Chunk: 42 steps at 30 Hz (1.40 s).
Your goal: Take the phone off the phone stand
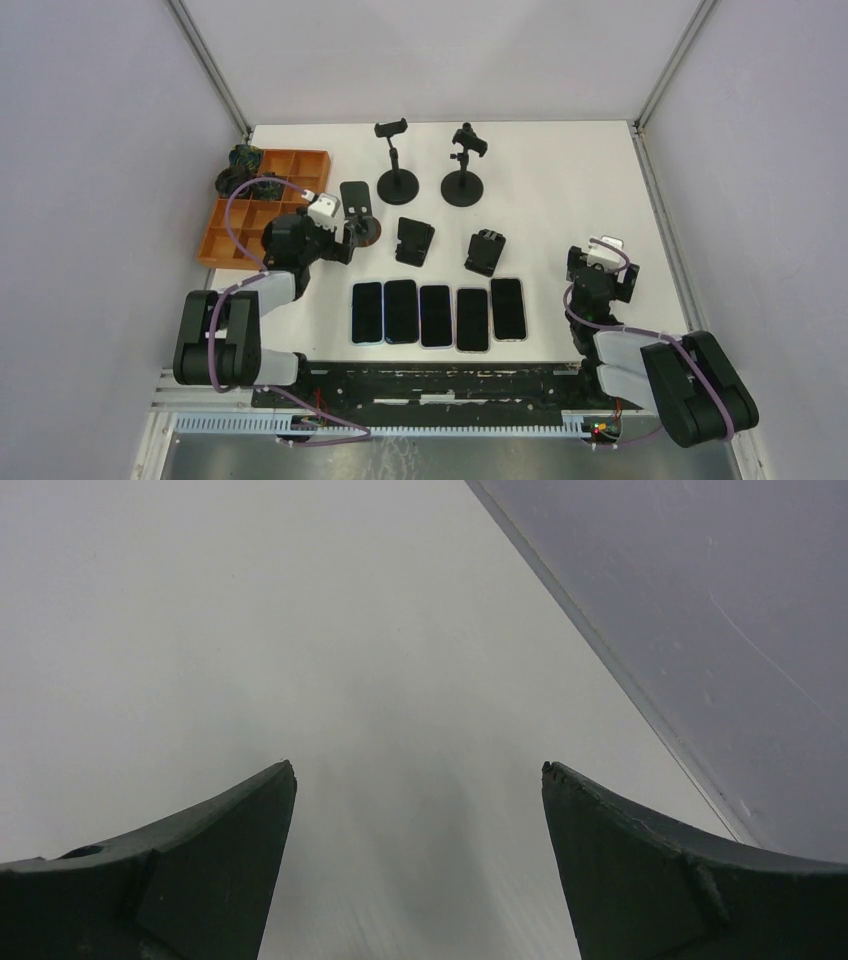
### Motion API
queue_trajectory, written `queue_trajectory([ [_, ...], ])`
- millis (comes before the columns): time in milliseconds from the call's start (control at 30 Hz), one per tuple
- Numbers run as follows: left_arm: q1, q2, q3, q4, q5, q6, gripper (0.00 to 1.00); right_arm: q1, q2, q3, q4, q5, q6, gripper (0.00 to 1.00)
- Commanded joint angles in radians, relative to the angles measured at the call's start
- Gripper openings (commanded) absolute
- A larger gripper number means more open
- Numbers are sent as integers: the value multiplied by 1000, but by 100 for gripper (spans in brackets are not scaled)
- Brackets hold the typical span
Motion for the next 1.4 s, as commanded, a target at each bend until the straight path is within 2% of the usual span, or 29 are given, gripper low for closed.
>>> queue_trajectory([
  [0,38,54,-44,334,6,-101,100,-4,59,-71,333,42,-72,98],
  [133,84,129,-85,466,20,-123,100,-7,115,-64,421,44,-129,98],
  [300,96,113,-149,578,8,-147,100,-16,173,-114,597,43,-145,98],
  [500,97,89,-259,758,-88,-183,100,-15,166,-145,646,-72,-184,98],
  [567,95,133,-313,874,-99,-177,100,-16,191,-139,666,-173,-238,98],
  [600,88,181,-360,1033,-101,-197,100,-15,203,-139,685,-195,-250,98],
  [633,84,201,-365,1077,-105,-203,100,-15,200,-143,685,-194,-244,98],
  [700,80,151,-314,895,-129,-182,100,-17,193,-146,676,-197,-238,98],
  [800,81,184,-248,828,-138,-203,100,-63,212,-132,637,-305,-209,98],
  [833,81,174,-246,808,-137,-198,100,-84,262,-131,712,-328,-209,98],
  [867,81,173,-247,808,-138,-199,100,-84,297,-139,780,-326,-226,98],
  [933,81,178,-251,830,-135,-204,100,-103,240,-104,598,-348,-185,98],
  [1000,81,167,-252,818,-134,-200,100,-112,268,-120,685,-357,-190,98],
  [1067,81,169,-254,823,-135,-203,100,-113,251,-111,630,-361,-182,98],
  [1367,81,171,-252,821,-134,-202,100,-114,255,-113,645,-360,-188,98],
])
